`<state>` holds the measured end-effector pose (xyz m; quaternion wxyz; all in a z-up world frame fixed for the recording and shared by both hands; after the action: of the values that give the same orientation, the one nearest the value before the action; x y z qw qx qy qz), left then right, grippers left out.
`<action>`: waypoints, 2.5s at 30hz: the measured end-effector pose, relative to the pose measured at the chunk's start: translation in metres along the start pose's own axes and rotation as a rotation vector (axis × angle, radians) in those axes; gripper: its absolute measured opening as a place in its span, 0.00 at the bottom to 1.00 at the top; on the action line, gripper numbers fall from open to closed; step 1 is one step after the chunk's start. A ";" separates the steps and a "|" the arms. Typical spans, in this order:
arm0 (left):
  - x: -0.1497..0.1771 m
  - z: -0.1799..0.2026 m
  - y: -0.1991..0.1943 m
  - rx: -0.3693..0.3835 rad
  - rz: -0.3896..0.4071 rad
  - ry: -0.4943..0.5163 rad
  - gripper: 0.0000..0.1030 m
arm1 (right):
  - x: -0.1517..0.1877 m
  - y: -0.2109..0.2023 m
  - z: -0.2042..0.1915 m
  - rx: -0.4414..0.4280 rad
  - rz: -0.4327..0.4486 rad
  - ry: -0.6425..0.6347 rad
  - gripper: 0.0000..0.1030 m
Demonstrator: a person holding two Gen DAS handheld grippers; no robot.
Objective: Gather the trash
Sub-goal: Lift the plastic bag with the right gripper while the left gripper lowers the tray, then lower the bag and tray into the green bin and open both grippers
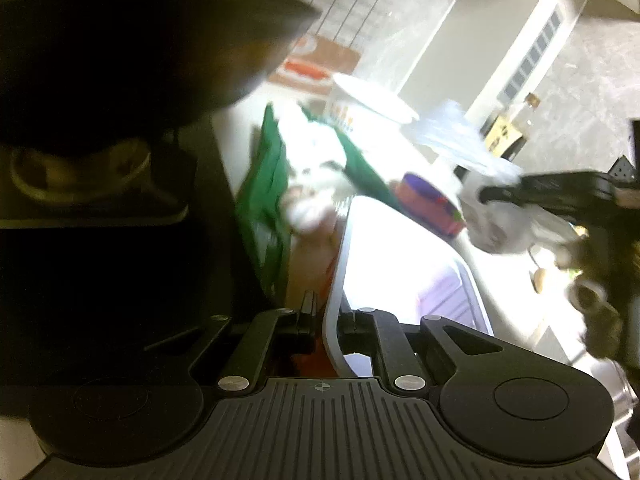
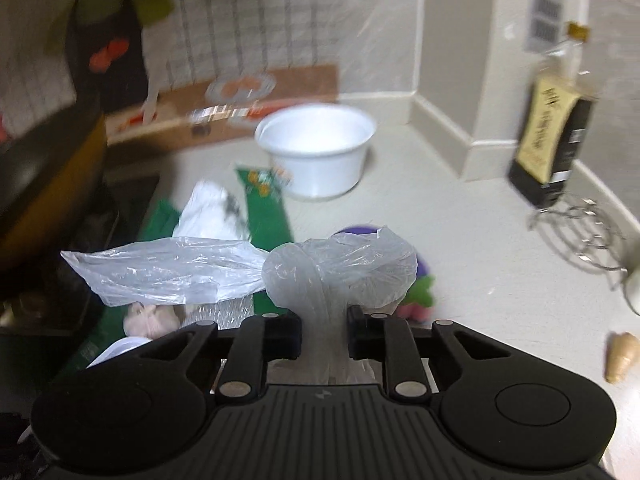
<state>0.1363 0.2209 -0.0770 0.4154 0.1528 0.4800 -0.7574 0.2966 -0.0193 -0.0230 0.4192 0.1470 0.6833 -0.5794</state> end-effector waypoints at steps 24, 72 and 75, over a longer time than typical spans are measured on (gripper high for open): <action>0.106 0.192 0.022 0.065 -0.199 0.360 0.11 | 0.257 -0.184 0.143 0.013 0.094 0.559 0.18; 0.223 0.050 0.093 0.004 -0.541 0.000 0.23 | 0.359 -0.019 0.121 0.067 -0.451 0.494 0.61; 0.206 0.060 0.070 0.046 -0.504 0.005 0.23 | 0.336 -0.032 0.120 0.088 -0.411 0.441 0.61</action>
<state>0.0752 0.0567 -0.2195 0.2087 0.0397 0.4867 -0.8474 0.1192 -0.2344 -0.2487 0.1281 0.1459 0.7474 -0.6354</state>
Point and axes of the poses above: each gripper's, at about its wrist camera, not at the fingertips, and y roughly the way its jaws point, z to its right, x to its underside, the point moved 1 cm from there along y, roughly the way its jaws point, and after that the axes turned 7 degrees about -y, right-handed, at the moved point
